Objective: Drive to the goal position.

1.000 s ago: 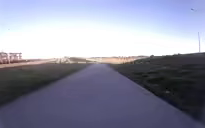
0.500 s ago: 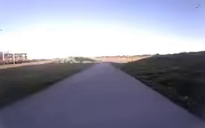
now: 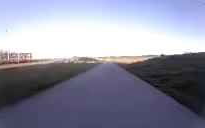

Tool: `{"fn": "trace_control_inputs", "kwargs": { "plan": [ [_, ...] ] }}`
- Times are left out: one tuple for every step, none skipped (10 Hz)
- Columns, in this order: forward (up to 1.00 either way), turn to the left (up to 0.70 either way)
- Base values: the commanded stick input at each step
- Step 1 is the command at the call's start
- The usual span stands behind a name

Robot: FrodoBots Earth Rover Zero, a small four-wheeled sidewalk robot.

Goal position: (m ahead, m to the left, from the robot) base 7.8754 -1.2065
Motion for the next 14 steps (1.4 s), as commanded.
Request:
{"fn": "trace_control_inputs", "kwargs": {
  "plan": [
    [0.70,0.00],
    [0.70,0.00],
    [0.70,0.00],
    [0.70,0.00],
    [0.70,0.00],
    [0.70,0.00],
    [0.70,0.00],
    [0.70,0.00],
    [0.70,0.00],
    [0.70,0.00],
    [0.70,0.00],
    [0.70,0.00],
    [0.70,0.00],
    [0.70,0.00]
  ]
}}
